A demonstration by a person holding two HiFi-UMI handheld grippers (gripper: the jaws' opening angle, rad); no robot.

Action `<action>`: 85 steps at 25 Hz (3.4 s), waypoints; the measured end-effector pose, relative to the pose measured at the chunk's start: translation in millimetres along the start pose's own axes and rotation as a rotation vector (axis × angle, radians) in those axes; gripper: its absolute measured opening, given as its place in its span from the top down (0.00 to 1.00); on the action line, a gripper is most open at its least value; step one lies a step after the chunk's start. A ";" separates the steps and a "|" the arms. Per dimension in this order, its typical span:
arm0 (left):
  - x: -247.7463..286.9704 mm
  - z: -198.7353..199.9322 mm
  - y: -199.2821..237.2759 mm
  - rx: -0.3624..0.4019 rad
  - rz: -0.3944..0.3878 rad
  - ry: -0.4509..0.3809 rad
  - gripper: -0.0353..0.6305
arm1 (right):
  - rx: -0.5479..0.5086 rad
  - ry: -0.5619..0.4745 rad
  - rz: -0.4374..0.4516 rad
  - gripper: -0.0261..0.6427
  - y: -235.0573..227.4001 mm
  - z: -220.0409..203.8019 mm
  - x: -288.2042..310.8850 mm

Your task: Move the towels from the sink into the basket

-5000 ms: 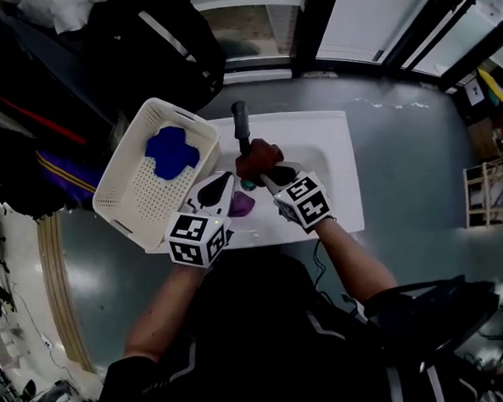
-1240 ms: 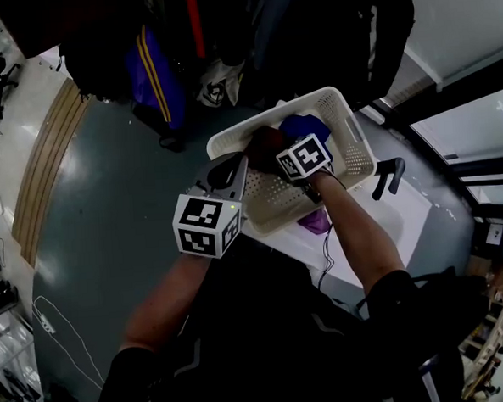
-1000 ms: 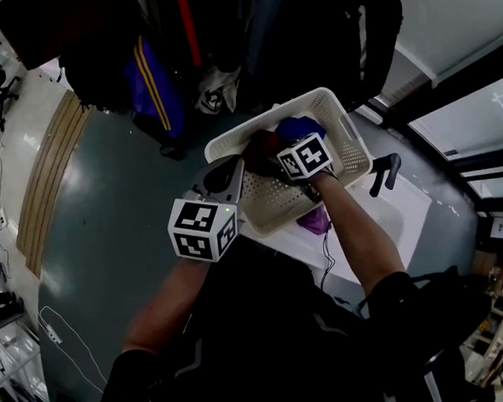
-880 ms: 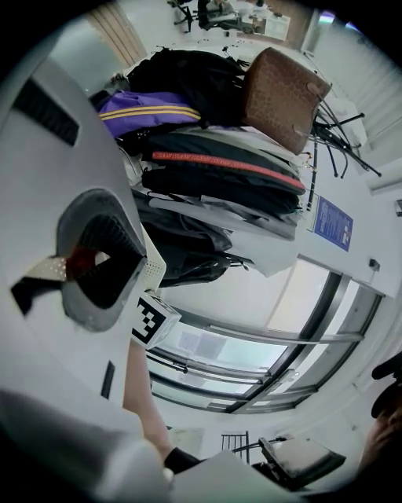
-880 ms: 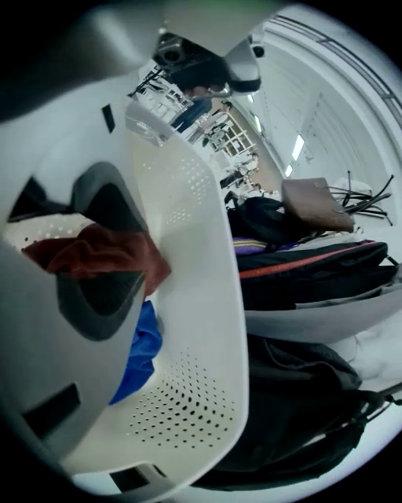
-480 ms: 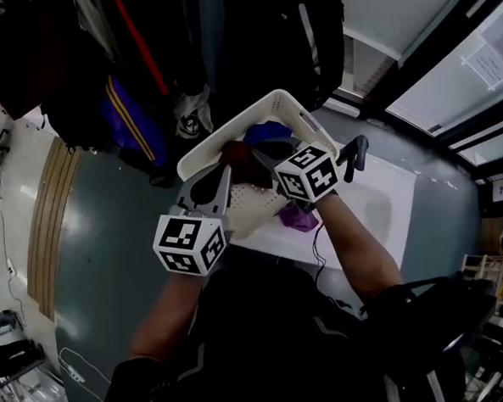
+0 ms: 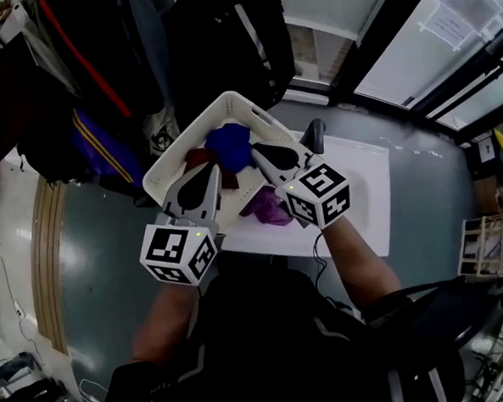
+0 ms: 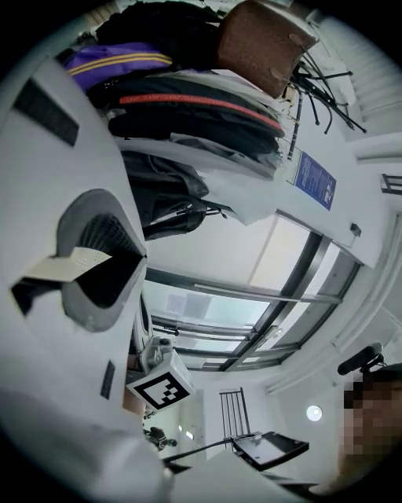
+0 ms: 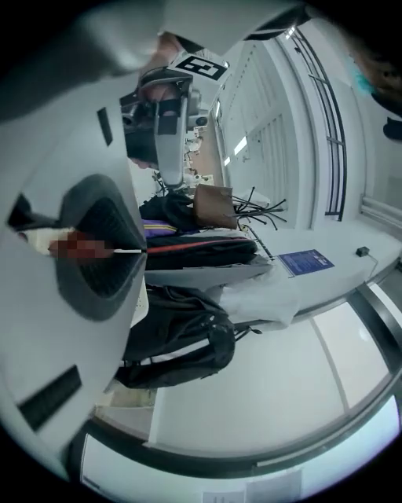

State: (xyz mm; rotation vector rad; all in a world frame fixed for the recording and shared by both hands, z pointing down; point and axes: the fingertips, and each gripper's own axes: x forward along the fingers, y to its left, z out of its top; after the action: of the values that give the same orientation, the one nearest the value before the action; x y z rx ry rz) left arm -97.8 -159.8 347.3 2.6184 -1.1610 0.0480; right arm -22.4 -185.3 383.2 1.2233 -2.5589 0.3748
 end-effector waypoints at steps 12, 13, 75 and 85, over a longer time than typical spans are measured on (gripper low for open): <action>21.8 15.9 -75.4 0.075 -0.131 -0.034 0.94 | -0.013 -0.150 -0.229 0.94 -42.1 14.9 -109.4; 23.5 15.5 -80.4 0.079 -0.142 -0.030 0.94 | -0.010 -0.155 -0.241 0.94 -44.5 13.6 -116.2; 60.9 -218.9 -102.8 0.098 -0.031 0.346 0.94 | -0.035 0.396 0.140 0.65 -48.3 -279.7 -10.4; 50.7 -277.4 -72.6 -0.003 0.130 0.459 0.94 | -0.081 0.481 0.269 0.55 -40.8 -340.0 31.1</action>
State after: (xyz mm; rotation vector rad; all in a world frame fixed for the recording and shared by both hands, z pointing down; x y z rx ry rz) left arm 12.0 -77.0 604.0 2.3439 -1.1498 0.6346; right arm 37.9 -113.9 714.1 0.6569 -2.2851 0.5412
